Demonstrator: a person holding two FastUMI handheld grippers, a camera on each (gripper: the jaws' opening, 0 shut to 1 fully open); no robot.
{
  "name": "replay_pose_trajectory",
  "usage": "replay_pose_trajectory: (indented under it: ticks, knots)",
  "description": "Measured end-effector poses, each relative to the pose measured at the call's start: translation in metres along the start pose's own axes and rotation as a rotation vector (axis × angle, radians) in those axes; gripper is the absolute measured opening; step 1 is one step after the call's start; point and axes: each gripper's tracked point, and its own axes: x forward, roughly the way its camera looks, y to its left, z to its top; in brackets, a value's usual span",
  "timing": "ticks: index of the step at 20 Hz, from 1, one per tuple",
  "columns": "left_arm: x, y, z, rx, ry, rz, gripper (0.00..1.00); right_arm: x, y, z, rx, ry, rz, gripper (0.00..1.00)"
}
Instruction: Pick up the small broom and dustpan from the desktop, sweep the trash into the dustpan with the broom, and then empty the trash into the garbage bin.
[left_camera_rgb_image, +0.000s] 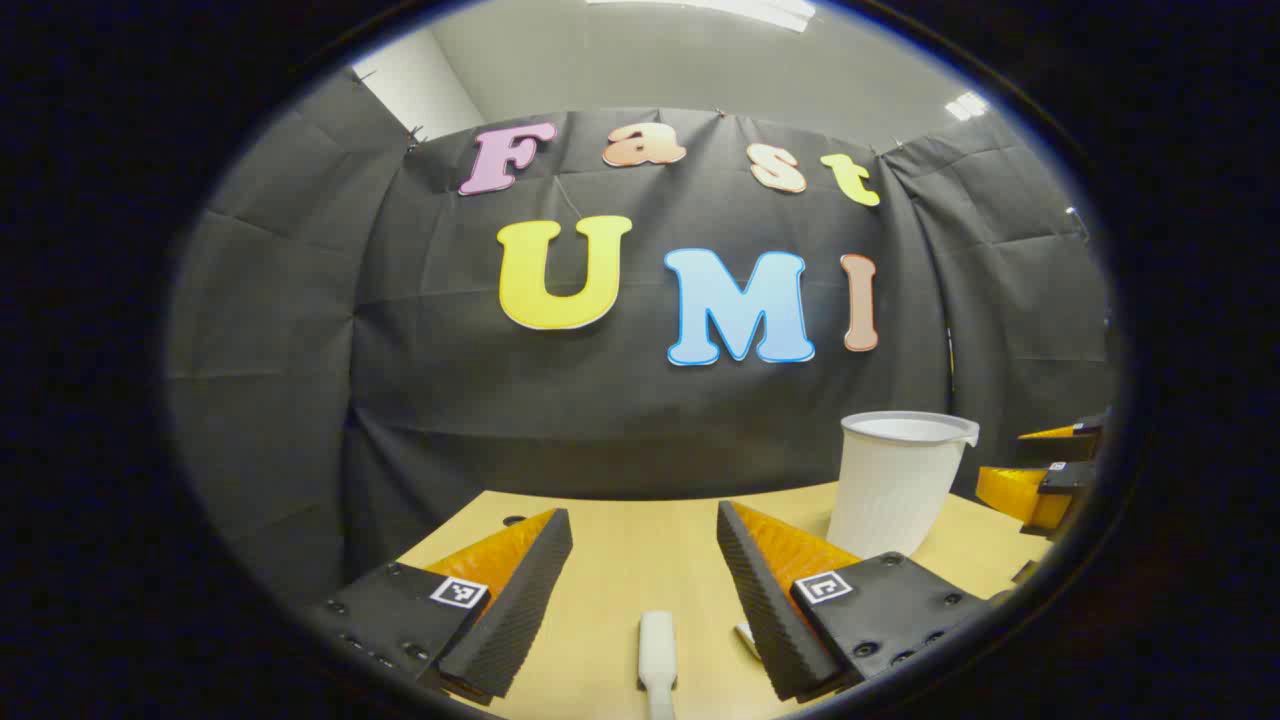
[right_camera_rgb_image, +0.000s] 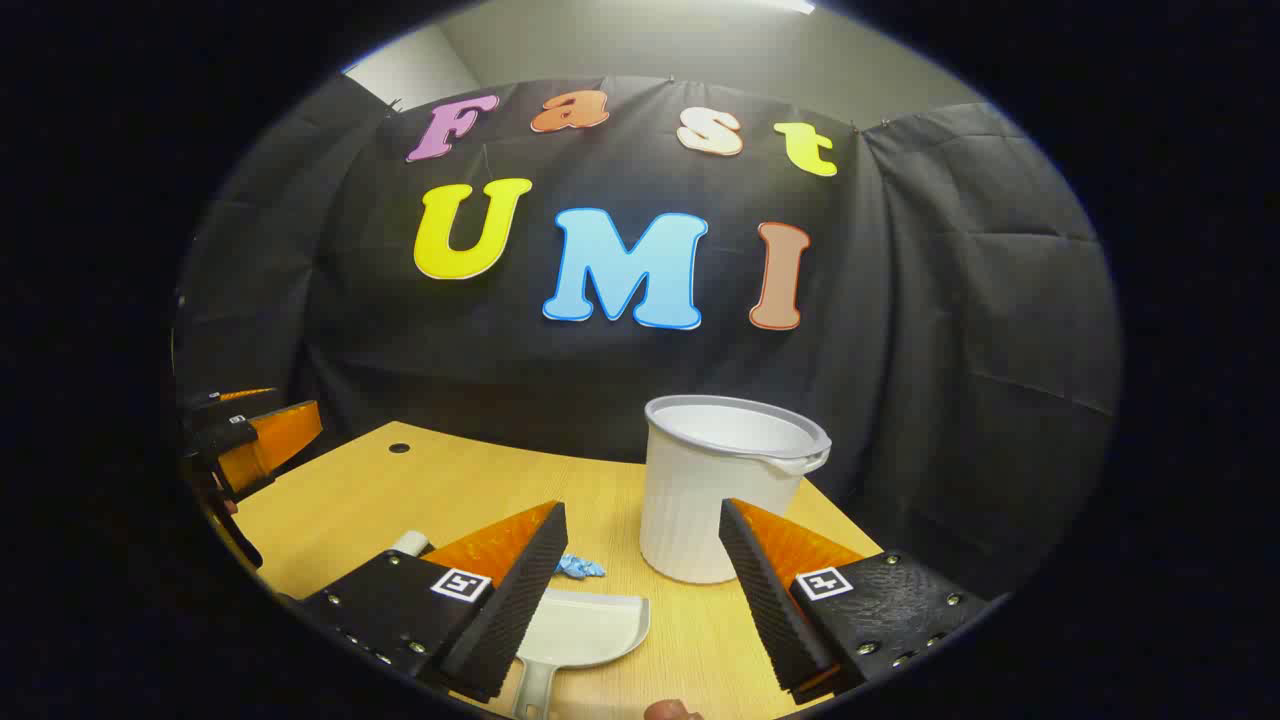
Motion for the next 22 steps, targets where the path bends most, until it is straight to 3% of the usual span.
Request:
replay_pose_trajectory:
  ticks: [13,22]
  knots:
    - [0.013,-0.002,-0.012,0.025,0.021,-0.009,0.96,0.004,0.008,-0.021,0.035,0.091,0.019,0.95]
    - [0.02,-0.009,-0.091,-0.004,0.252,-0.048,0.96,-0.006,0.035,-0.073,0.073,0.294,0.087,0.95]
